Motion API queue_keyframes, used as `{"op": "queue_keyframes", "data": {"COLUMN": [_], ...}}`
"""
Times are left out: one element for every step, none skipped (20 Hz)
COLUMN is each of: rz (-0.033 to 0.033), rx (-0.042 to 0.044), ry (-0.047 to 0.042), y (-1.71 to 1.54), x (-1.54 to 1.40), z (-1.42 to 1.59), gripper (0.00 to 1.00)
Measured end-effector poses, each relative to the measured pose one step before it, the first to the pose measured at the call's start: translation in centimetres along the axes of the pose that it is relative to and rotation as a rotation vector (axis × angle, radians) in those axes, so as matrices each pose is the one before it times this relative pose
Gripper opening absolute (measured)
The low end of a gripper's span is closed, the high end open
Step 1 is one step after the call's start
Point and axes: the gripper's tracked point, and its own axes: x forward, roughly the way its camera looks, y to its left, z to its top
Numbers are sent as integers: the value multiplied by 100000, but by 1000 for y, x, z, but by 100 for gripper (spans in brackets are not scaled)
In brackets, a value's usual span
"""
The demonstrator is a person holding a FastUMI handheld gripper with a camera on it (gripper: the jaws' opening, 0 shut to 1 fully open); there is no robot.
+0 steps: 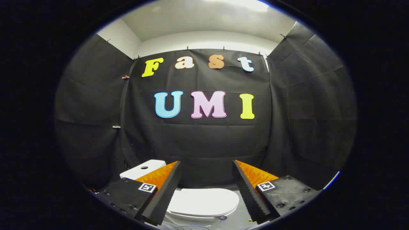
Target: Open the toilet lid.
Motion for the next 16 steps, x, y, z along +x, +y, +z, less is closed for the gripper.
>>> {"op": "queue_keyframes", "data": {"rz": [-151,-160,70,-14,135,40,-160,39,223,275,60,118,-27,-190,-69,42], "rx": [151,-89,-226,-386,-229,-88,-33,30,-126,-356,-394,-51,210,333,410,287], "ry": [146,-7,-183,-154,-186,-262,-246,-101,-106,-32,196,303,164,-97,-43,129], "y": [-18,-51,82,129,54,106,27,78,113,191,110,-14,-35,-97,-114,-27], "x": [-39,-132,-114,-103,-136,-117,-139,-103,-7,-59,-46,7,-37,55,-31,-79], "z": [39,46,80,49,92,188,129,88,28,-78,-55,38,65,37,107,-86], "gripper": [99,99,99,99,99,99,99,99,99,99,99,99,99,99,99,99]}}
